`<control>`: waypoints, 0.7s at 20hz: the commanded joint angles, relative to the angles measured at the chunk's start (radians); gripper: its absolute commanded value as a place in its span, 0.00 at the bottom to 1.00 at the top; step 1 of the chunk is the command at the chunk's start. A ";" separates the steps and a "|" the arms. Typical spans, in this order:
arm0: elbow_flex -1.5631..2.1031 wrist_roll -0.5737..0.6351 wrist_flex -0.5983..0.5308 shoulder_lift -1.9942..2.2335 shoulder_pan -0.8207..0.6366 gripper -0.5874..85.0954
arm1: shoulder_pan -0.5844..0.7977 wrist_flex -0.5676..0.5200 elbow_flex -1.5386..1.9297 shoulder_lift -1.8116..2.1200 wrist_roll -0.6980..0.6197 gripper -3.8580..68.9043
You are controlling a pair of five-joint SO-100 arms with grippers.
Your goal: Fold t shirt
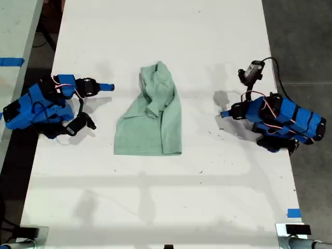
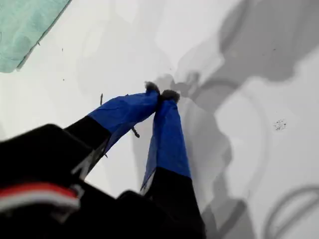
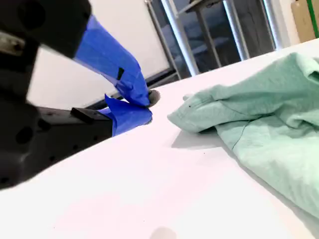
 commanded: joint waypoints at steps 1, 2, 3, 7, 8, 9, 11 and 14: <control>0.003 0.029 0.008 0.009 -0.037 0.00 | -0.011 0.003 0.008 0.011 -0.012 0.07; 0.002 0.031 0.012 0.009 -0.044 0.00 | -0.014 0.002 0.008 0.011 -0.015 0.07; 0.002 0.026 0.014 0.009 -0.041 0.00 | -0.014 0.002 0.008 0.011 -0.015 0.07; 0.005 0.021 0.012 0.009 -0.040 0.00 | -0.014 0.002 0.009 0.011 -0.015 0.07; 0.005 0.020 0.012 0.009 -0.043 0.00 | -0.009 0.002 0.009 0.011 -0.015 0.07; 0.005 0.017 0.011 0.009 -0.046 0.00 | -0.008 0.002 0.009 0.011 -0.017 0.07; 0.008 0.000 0.009 0.009 -0.029 0.00 | -0.009 0.002 0.009 0.011 -0.021 0.07; 0.015 -0.023 -0.002 0.009 -0.006 0.00 | -0.014 0.002 0.011 0.011 -0.008 0.07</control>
